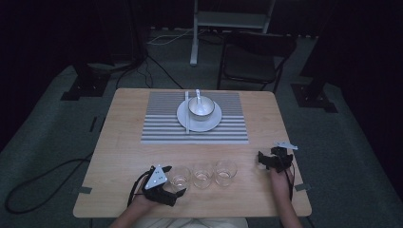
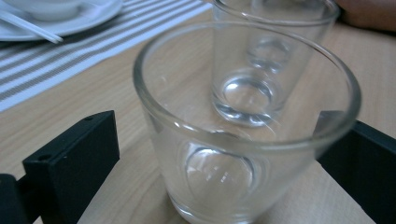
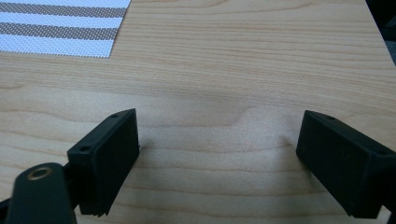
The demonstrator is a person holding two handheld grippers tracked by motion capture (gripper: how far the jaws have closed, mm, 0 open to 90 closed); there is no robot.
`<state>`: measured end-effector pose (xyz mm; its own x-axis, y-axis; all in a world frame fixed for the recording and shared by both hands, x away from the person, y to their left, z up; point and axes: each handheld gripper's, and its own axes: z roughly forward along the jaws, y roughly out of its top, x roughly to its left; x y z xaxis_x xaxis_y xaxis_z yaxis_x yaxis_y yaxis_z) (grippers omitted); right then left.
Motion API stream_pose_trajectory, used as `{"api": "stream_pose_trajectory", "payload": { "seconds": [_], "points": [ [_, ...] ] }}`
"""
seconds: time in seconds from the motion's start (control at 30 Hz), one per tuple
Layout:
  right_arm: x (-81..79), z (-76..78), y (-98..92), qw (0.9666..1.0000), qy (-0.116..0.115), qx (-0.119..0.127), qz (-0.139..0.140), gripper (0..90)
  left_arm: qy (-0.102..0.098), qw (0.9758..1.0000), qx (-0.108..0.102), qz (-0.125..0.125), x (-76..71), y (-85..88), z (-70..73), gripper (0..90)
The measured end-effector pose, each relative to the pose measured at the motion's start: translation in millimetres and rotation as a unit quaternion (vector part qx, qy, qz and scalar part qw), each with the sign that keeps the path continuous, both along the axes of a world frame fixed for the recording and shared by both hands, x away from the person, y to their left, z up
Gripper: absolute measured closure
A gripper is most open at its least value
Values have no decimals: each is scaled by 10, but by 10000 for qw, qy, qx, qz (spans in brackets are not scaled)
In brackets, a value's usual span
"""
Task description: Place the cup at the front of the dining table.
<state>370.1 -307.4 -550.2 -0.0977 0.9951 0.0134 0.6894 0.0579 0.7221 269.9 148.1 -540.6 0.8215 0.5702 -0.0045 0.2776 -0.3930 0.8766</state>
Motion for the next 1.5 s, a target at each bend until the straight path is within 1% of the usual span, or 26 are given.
{"api": "stream_pose_trajectory", "payload": {
  "seconds": [0.1, 0.13, 0.2, 0.23, 0.27, 0.3, 0.33, 0.37, 0.43, 0.5, 0.53, 0.57, 0.6, 0.67, 0.7, 0.73, 0.83, 0.87, 0.97, 1.0, 1.07, 1.13, 1.2, 1.27, 1.33, 1.5],
  "points": [
    [5, 0, -1, 10000, 1, 0, -2, 124, 91, 9998, 80, -155, 12, 12, -1, 3],
    [7, 0, 0, 10000, 4, 4, -7, 124, 123, 9995, 118, -258, 18, 16, -2, 3],
    [9, 0, -1, 10000, 4, 4, -12, 124, 200, 9991, 113, -351, 29, 23, -2, 3],
    [9, 0, -2, 10000, 5, -1, -8, 125, 208, 9989, 136, -398, 28, 27, -3, 3],
    [8, 0, -1, 10000, 7, 2, -12, 125, 182, 9990, 157, -376, 23, 35, -2, 3],
    [9, 0, -2, 10000, 5, 1, -9, 124, 247, 9984, 196, -475, 18, 56, 9, 3],
    [8, 0, -2, 10000, 7, 1, -11, 125, 149, 9983, 310, -475, -12, 102, 36, 3],
    [8, 1, -1, 10000, 9, 2, -13, 125, 35, 9985, 292, -472, -48, 181, 69, 3],
    [7, 0, -2, 10000, 5, 0, -11, 125, 85, 9989, 110, -457, -99, 403, 129, 3],
    [7, 1, -1, 10000, 6, 2, -14, 125, -57, 9997, 55, -218, -183, 647, 142, 3],
    [7, 1, -1, 10000, 6, 2, -14, 125, -57, 9997, 55, -218, -183, 647, 142, 3],
    [8, 1, 0, 10000, 9, 7, -19, 124, -46, 9999, 74, 74, -255, 890, 130, 2],
    [7, 2, 0, 10000, 13, 4, -19, 125, -30, 9997, 65, 212, -286, 1012, 123, 3],
    [7, 2, 0, 10000, 13, 3, -20, 124, -21, 9983, 96, 573, -330, 1247, 112, 3],
    [7, 2, 0, 10000, 12, 2, -23, 124, -15, 9976, 83, 689, -341, 1333, 108, 3],
    [7, 2, -1, 10000, 13, 0, -23, 124, -80, 9960, 83, 890, -365, 1462, 98, 3],
    [7, 2, 0, 10000, 14, 1, -27, 124, -88, 9929, 16, 1188, -401, 1658, 71, 3],
    [7, 2, -1, 10000, 11, -1, -23, 124, -117, 9924, 37, 1228, -403, 1682, 65, 3],
    [7, 2, 0, 10000, 14, 2, -27, 124, -121, 9923, 3, 1235, -400, 1699, 66, 3],
    [7, 2, -1, 10000, 13, 1, -26, 125, -64, 9933, 1, 1152, -368, 1691, 54, 3],
    [7, 2, -1, 10000, 11, -1, -24, 125, 3, 9940, 54, 1097, -348, 1669, 34, 3],
    [7, 2, -1, 10000, 10, -2, -23, 125, 29, 9945, 55, 1043, -335, 1648, 37, 3],
    [7, 2, -1, 10000, 13, 1, -25, 125, 52, 9953, -5, 971, -325, 1619, 49, 3],
    [7, 2, -1, 10000, 13, 2, -25, 125, 72, 9962, 26, 862, -317, 1571, 44, 3],
    [6, 2, -1, 10000, 13, 1, -25, 125, 105, 9969, 59, 779, -304, 1519, 33, 3],
    [7, 2, -1, 10000, 13, 1, -26, 125, 208, 9977, -13, 648, -268, 1448, 25, 3]
  ]
}}
